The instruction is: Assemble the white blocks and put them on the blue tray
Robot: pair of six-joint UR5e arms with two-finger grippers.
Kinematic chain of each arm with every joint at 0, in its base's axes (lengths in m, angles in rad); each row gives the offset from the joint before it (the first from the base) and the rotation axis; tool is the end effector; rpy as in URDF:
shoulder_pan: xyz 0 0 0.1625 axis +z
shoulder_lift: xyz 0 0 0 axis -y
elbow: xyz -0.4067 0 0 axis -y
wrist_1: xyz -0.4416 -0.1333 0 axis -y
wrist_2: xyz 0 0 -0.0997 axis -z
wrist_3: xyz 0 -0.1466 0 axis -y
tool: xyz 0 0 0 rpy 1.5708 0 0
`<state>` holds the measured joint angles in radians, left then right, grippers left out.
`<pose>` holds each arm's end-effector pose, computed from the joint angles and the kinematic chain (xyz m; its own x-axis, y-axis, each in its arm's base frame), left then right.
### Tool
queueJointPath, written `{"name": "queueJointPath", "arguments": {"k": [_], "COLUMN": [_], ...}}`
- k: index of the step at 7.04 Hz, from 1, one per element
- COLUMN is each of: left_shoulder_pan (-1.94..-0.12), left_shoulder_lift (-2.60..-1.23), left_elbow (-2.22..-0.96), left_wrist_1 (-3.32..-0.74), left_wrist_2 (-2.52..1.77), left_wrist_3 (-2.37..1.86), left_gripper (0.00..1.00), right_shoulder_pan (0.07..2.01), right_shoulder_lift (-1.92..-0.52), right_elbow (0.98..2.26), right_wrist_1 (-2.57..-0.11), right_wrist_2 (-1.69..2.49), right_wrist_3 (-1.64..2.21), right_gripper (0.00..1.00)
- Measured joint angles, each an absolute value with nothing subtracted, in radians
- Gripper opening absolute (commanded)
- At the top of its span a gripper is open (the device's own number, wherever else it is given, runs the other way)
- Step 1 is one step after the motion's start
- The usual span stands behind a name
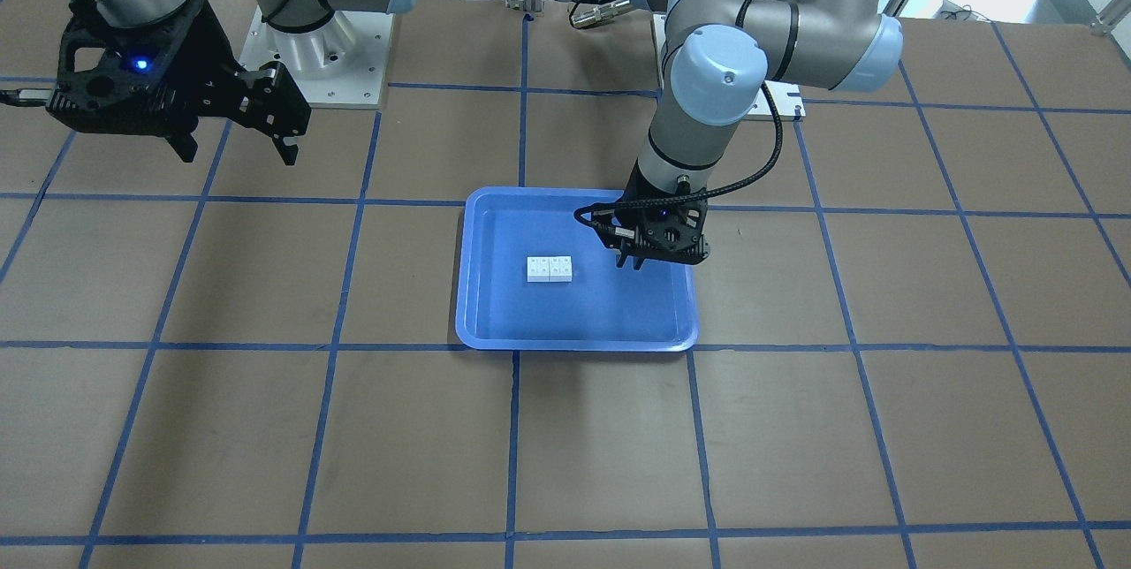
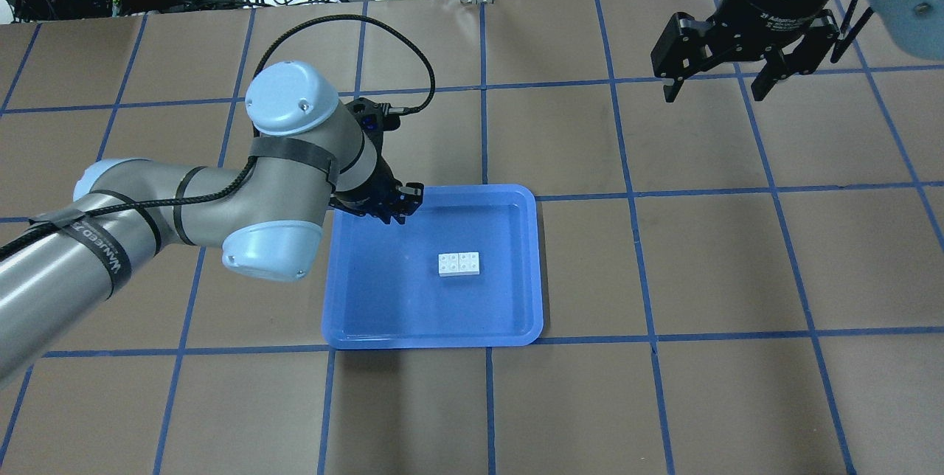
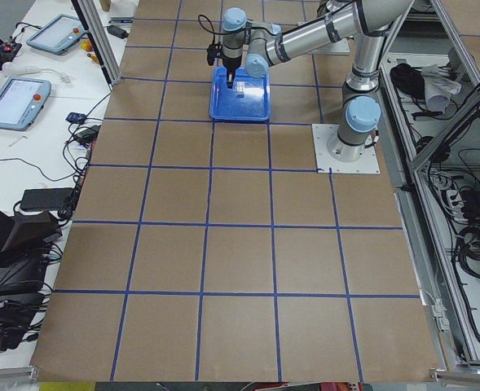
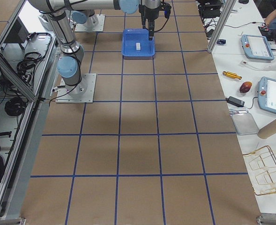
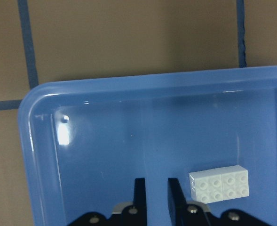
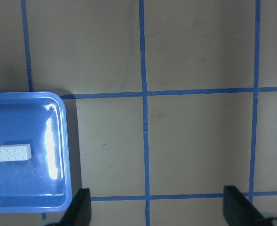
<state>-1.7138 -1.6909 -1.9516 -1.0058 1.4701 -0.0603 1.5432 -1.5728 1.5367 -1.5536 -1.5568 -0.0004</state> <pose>-0.2242 -0.5183 0.2150 -0.9906 0.0884 0.1040 0.0827 0.9949 -0.0579 0.1203 -0.5465 0.4405 -0.9995 0.0269 -0.0140 0.0272 0.9995 -0.0189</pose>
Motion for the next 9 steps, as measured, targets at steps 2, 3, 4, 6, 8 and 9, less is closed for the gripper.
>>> {"name": "queueJointPath", "arguments": {"k": [2,3,4,6,8,9], "left_shoulder_pan": [-1.689,-1.669,-1.649,-1.621,-1.584,-1.551], "left_shoulder_lift": [-1.616,-1.577,-1.54,-1.471,-1.421,-1.418], "left_elbow": [-1.858,-1.799,-1.745,-1.689,-1.669,-1.66], "left_wrist_1": [-1.191,-1.302,-1.399,-1.503,-1.526,-1.528], "left_wrist_2": [1.503,1.527,1.54,1.575,1.608,1.605], "left_wrist_3": [0.009,0.049,0.071,0.082,0.095,0.116], "left_gripper": [0.38,0.42,0.54,0.92,1.0,1.0], "right_shoulder_pan": [1.543,1.543,1.543,1.543,1.543,1.543], "right_shoulder_lift": [-1.573,-1.572,-1.571,-1.57,-1.567,-1.566], "right_elbow": [1.544,1.545,1.546,1.546,1.55,1.556], "right_wrist_1": [-1.554,-1.555,-1.556,-1.555,-1.553,-1.554], "right_wrist_2": [-1.561,-1.561,-1.56,-1.557,-1.553,-1.554], "right_wrist_3": [0.0,0.0,-0.001,-0.001,-0.002,-0.002], "right_gripper": [1.0,1.0,1.0,1.0,1.0,1.0]}}
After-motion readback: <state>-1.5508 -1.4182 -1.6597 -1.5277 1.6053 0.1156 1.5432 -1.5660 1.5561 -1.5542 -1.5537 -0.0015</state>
